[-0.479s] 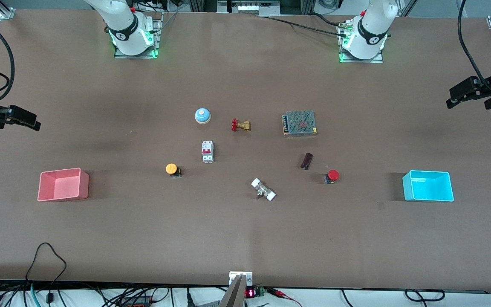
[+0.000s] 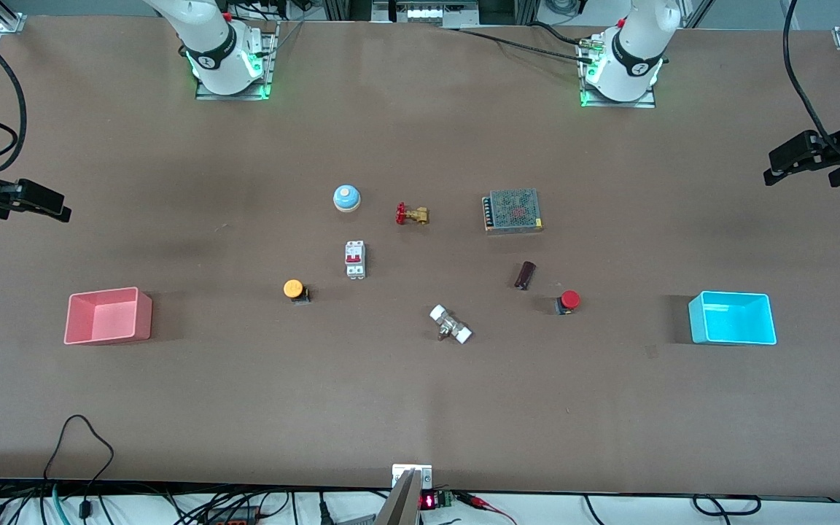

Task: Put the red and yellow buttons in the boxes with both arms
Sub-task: 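Move the right gripper toward the yellow button while the left gripper reaches the red button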

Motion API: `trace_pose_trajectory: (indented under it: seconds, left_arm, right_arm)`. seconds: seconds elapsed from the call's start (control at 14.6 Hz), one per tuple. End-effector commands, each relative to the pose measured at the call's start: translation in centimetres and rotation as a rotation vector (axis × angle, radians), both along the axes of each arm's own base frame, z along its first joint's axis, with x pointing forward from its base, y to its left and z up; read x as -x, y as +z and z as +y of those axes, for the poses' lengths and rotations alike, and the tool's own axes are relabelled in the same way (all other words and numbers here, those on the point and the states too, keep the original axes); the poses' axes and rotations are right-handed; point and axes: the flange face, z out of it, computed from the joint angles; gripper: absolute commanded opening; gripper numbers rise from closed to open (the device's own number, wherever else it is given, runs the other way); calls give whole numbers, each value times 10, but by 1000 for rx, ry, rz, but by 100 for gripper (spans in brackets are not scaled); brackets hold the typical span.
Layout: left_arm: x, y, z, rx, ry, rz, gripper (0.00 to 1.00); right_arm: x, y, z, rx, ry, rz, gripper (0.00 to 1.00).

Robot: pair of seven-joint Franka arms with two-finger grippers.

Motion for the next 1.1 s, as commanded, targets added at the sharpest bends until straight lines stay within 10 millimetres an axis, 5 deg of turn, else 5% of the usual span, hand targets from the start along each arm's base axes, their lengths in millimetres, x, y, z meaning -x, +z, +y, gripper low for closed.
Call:
trace_pose_trajectory:
  seconds: [0.0, 0.07, 0.34, 0.55, 0.68, 1.03]
  left_arm:
    - [-15, -10, -11, -15, -20, 9, 100]
    - [-22, -16, -28, -11, -46, 18, 100]
    - [-37, -46, -40, -6, -66, 66, 100]
    - [-44, -67, -64, 6, -104, 103, 100]
    - [-52, -95, -75, 3, -82, 149, 100]
    - [-89, -172, -140, 14, 35, 106, 100]
  right_arm:
    - [-5, -20, 2, 10, 2, 42, 100]
    - [-8, -30, 4, 11, 7, 60, 100]
    - [-18, -52, 30, 16, 42, 82, 100]
    - [-35, -88, 80, 24, 112, 87, 100]
    - [-43, -116, 117, 36, 165, 91, 100]
    - [-55, -186, 175, -2, 217, 111, 100]
